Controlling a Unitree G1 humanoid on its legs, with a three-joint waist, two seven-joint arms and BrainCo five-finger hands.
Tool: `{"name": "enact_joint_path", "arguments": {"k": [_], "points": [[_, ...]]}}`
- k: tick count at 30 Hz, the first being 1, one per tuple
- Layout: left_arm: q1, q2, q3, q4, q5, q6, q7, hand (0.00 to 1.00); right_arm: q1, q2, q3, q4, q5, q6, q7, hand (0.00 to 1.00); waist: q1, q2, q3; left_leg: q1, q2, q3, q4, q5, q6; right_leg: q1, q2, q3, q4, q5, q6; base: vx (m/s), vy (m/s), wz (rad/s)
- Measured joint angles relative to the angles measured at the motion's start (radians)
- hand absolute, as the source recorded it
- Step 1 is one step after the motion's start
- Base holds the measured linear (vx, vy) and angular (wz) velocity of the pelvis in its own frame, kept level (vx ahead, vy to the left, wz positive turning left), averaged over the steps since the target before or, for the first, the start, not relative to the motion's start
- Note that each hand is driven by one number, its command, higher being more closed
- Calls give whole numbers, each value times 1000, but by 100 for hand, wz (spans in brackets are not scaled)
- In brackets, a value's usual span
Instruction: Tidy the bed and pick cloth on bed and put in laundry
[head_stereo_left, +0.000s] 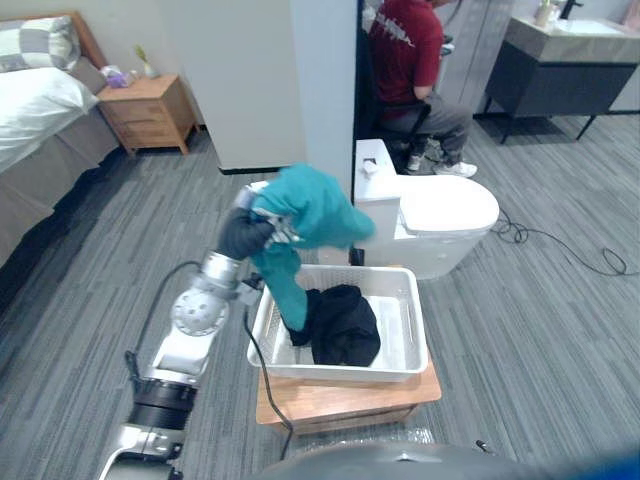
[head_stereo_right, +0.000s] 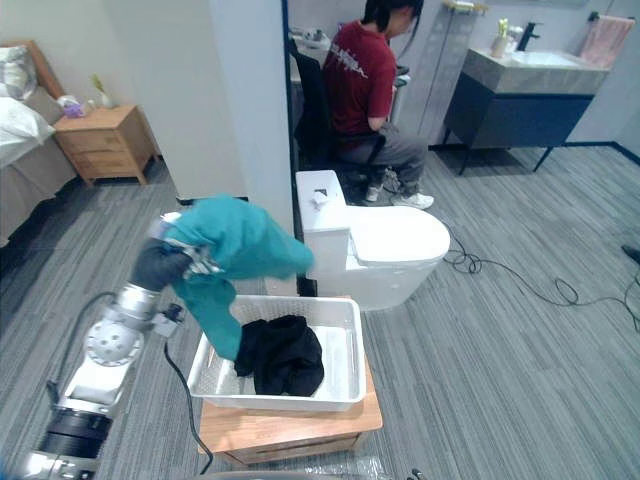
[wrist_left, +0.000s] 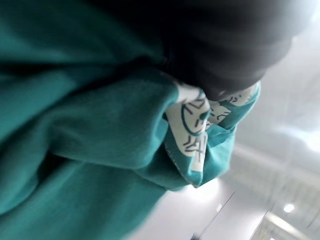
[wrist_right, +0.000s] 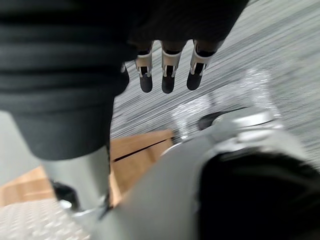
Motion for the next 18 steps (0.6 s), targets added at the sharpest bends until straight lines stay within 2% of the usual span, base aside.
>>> {"name": "enact_joint_path", "arguments": {"k": [2,9,11,12,14,16,18], "points": [[18,-28,-48,27,38,35,0,100,-5,-1,4,3,16,6,-7,0,0,-5,5,0,0,13,-10,6,-1,-8,4,11,-7,8,-1,-20,-19,-14],[84,-50,-89,45,85,87,0,100,-20,-8,27,20,19,5,-17,0,-20,-4,12,1,-9,19,-14,6,-1,-12,0,27,-23,20,2,3,9,-6],[93,-51,-91,88,83,133,0,100,-27,-8,33,20,20,-1,-18,0,-23,-5,29,7,-9,19,-14,6,0,-2,0,27,-25,22,1,0,0,0],[94,-51,-92,98,83,141,1,100,-27,-9,34,20,20,-3,-18,0,-23,-5,31,7,-9,19,-14,6,0,-1,0,27,-26,23,1,0,0,0],[112,-57,-105,147,82,190,13,100,-27,-11,43,20,32,-4,-19,0,-24,-4,32,2,-9,22,-14,6,0,-6,0,29,-30,26,1,0,0,0],[119,-65,-111,171,82,209,21,100,-27,-12,48,19,37,-4,-20,0,-25,-5,33,-3,-9,24,-14,6,0,-18,1,32,-32,28,1,-14,-3,-6],[119,-77,-111,205,81,224,58,100,-36,-21,79,15,54,-3,-26,0,-21,-6,51,-12,-9,43,-16,6,0,-38,3,54,-33,34,3,-36,-9,-21]]}}
